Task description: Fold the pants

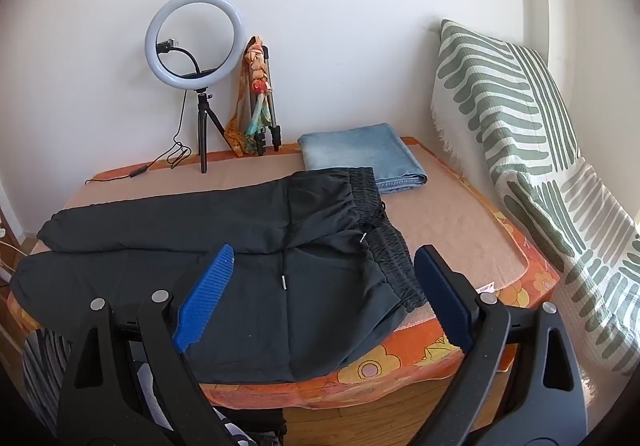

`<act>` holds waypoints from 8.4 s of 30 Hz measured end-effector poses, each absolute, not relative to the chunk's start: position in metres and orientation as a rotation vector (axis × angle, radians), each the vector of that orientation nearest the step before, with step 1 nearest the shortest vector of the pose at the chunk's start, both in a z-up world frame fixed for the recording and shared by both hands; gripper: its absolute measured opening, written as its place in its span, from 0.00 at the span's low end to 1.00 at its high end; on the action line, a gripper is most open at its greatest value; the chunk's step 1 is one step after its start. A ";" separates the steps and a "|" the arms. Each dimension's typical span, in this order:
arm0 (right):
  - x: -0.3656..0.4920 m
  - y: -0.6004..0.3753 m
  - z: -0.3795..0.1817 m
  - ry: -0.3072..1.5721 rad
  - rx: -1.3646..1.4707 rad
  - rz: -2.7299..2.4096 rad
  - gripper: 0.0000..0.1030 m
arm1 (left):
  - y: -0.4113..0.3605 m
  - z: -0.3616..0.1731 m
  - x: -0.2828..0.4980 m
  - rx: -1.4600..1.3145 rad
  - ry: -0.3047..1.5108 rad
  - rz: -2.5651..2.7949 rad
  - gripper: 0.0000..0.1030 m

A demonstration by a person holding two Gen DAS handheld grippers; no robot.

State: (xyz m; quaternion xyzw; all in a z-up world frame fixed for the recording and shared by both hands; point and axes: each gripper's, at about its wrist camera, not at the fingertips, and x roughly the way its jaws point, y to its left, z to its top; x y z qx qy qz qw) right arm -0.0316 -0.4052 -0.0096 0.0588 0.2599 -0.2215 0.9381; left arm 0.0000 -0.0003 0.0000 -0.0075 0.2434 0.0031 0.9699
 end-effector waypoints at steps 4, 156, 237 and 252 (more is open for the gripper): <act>-0.033 -0.406 -0.010 0.526 0.125 -0.451 0.91 | -0.005 0.001 0.000 0.004 0.483 0.007 1.00; 0.414 -0.335 -0.101 0.988 -0.214 0.249 0.91 | 0.152 -0.133 0.430 -0.019 1.085 0.007 0.77; 0.148 -0.249 -0.069 0.947 -0.291 0.396 0.03 | 0.190 -0.146 0.154 -0.052 0.783 -0.118 0.25; 0.121 -0.242 -0.111 1.047 -0.346 0.469 0.03 | 0.230 -0.165 0.094 -0.350 0.845 -0.119 0.39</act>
